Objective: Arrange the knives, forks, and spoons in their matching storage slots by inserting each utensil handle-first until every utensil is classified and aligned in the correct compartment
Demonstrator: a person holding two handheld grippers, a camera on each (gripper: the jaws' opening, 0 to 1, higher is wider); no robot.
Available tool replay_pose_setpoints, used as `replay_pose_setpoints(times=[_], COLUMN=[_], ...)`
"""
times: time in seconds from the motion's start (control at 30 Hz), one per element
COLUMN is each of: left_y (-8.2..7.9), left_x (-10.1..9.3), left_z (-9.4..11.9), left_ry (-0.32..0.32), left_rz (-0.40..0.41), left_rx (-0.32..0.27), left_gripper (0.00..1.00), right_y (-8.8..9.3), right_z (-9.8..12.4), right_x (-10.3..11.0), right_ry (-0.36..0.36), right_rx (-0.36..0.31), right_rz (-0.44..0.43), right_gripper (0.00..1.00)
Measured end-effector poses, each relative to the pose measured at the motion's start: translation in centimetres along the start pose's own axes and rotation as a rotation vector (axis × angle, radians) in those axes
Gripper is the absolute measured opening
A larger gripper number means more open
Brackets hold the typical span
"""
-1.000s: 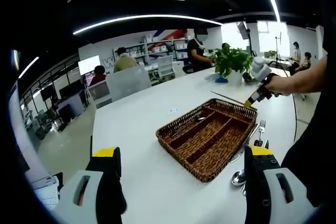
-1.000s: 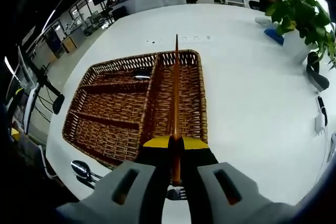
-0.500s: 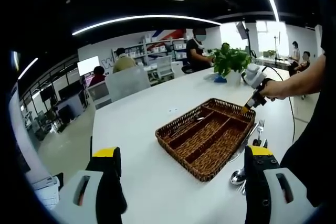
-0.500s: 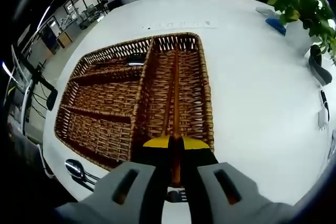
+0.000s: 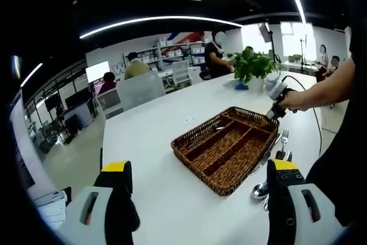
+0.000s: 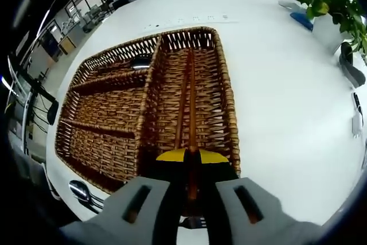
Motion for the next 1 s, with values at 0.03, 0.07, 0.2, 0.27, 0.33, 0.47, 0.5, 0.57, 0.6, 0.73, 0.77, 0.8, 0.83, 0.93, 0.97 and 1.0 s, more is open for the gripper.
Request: replay_pose_setpoints(times=[0.03,0.07,0.2,0.27,0.33,0.47,0.5,0.57,0.6,0.73,0.77,0.8,0.83,0.93,0.97,1.0], left_y=[0.0,0.0,0.0,0.1,0.1,0.0,0.1,0.2,0.2,0.2,0.2,0.2,0.1,0.0,0.0,-0.1], left_x=[0.0,0.0,-0.2,-0.4,-0.5,-0.7,-0.8,-0.8,-0.8,-0.8,-0.8,-0.8,-0.8,-0.9,-0.9,-1.0], left_z=[0.0,0.1,0.0,-0.1,-0.1,-0.1,-0.1,-0.1,-0.1,-0.1,-0.1,-0.1,-0.1,-0.1,-0.1,-0.1], left_ry=[-0.001,-0.003,-0.002,0.002,0.005,0.007,0.008,0.007,0.007,0.006,0.006,0.006,0.006,0.006,0.006,0.007], left_rz=[0.0,0.0,0.001,-0.001,-0.002,-0.004,-0.003,-0.007,-0.008,-0.007,-0.007,-0.006,-0.007,-0.007,-0.007,-0.007], left_rx=[0.0,0.001,0.001,0.002,0.003,0.001,0.003,0.008,0.008,0.007,0.008,0.007,0.004,0.001,0.0,0.001], left_gripper=[0.99,0.99,0.99,0.99,0.99,0.99,0.99,0.99,0.99,0.99,0.99,0.99,0.99,0.99,0.99,0.99], right_y=[0.0,0.1,0.4,0.7,0.8,1.1,1.2,1.2,1.2,1.0,0.9,0.8,0.7,-0.1,-0.3,-0.8], right_z=[-0.1,-0.2,-0.7,-1.0,-1.2,-1.1,-1.0,-1.0,-1.0,-0.9,-0.9,-0.8,-0.7,0.0,0.1,0.4], right_x=[0.0,0.0,0.0,0.2,0.4,0.8,0.8,0.8,1.0,1.0,0.9,0.9,0.9,1.3,1.3,1.3], right_ry=[0.0,0.001,0.01,0.03,0.016,0.023,0.022,0.015,0.004,-0.016,-0.016,-0.016,-0.019,-0.058,-0.063,-0.066], right_rx=[0.001,0.004,0.016,0.026,0.015,0.017,0.016,0.011,0.013,-0.001,-0.007,-0.014,-0.028,-0.074,-0.086,-0.115], right_rz=[0.0,0.001,-0.006,0.039,0.028,0.042,0.063,0.12,0.113,0.115,0.113,0.116,0.12,0.127,0.134,0.147], right_gripper=[0.04,0.04,0.04,0.04,0.04,0.05,0.05,0.05,0.05,0.11,0.15,0.19,0.25,0.29,0.3,0.32])
Point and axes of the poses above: the point that each gripper's makers call its tool centre point, and the gripper's own axes: z roughly backward along the fingers, x roughly to its left, y roughly out of its underside, the point moved 5 cm from there along z, roughly backward along the fingers, and after that the axes turned 4 degrees about -y, right-handed, at the moved point
